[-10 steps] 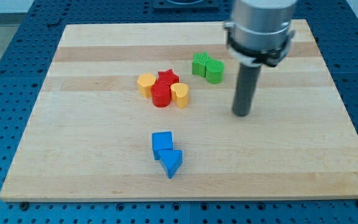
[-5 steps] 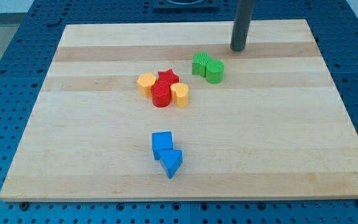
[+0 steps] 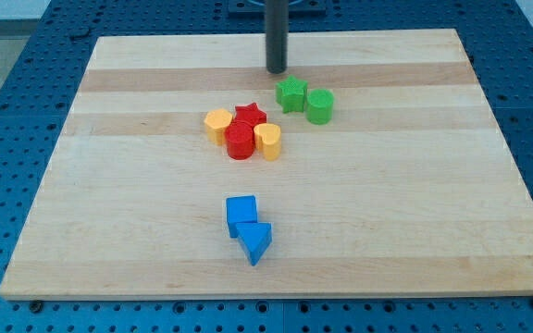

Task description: Move green star along with green circle towards bottom center

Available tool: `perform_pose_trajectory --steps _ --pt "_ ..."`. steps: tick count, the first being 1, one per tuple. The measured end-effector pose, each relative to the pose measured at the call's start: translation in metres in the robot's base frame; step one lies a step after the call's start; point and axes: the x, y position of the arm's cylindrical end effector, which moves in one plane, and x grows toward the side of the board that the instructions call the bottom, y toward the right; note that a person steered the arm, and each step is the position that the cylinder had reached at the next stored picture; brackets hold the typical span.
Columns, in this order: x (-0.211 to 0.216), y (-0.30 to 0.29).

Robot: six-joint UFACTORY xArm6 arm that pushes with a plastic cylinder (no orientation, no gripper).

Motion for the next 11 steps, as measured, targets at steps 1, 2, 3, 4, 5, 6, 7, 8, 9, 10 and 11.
perform_pose_trajectory --steps 1,2,3,4,5,6,7,8,9,10,11 --pt "0.024 -0.029" --pt "0.039 -0.014" --pt "0.04 0.035" --pt "0.061 0.071" --pt "0.103 0.097" --pt "0.131 0.125" --pt "0.133 0.142" --pt "0.12 0.143" --pt "0.097 0.133" --pt "0.095 0.118" --pt "0.121 0.115"
